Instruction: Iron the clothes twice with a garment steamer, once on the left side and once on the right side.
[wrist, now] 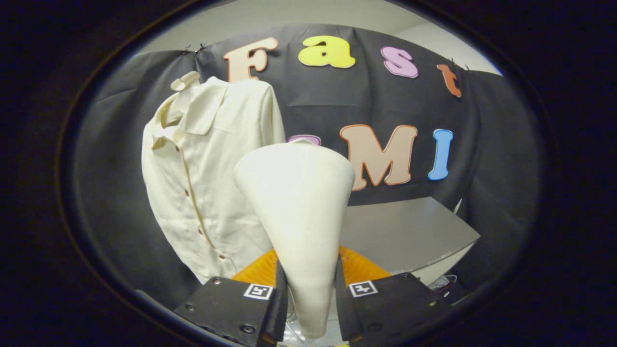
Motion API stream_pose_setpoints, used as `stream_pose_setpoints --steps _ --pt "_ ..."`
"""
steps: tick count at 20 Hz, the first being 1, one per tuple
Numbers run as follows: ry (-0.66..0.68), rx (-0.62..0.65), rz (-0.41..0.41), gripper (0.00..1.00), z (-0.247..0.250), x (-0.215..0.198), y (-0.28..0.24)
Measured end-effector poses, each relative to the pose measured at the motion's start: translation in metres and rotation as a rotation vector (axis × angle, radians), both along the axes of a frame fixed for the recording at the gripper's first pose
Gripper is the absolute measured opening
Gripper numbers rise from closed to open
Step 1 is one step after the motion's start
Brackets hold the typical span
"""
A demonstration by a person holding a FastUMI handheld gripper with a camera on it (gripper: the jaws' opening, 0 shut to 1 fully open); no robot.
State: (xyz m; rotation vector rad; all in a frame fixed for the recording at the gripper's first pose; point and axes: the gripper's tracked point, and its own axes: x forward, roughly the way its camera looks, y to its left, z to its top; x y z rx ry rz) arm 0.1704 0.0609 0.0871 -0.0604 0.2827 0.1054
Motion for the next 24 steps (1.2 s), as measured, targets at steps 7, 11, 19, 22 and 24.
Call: stream_pose_setpoints --steps 7,11,19,22,24 --pt "-0.118 0.001 0.003 0.43 0.042 -0.036 0.103" --pt "-0.112 0.036 0.011 0.42 0.049 -0.048 0.162" --pt "-0.079 0.114 0.004 0.42 0.048 -0.022 0.267" --pt "-0.092 0.118 -0.026 0.42 0.045 -0.003 0.293" --pt "-0.093 0.123 -0.041 0.42 0.046 0.01 0.304"
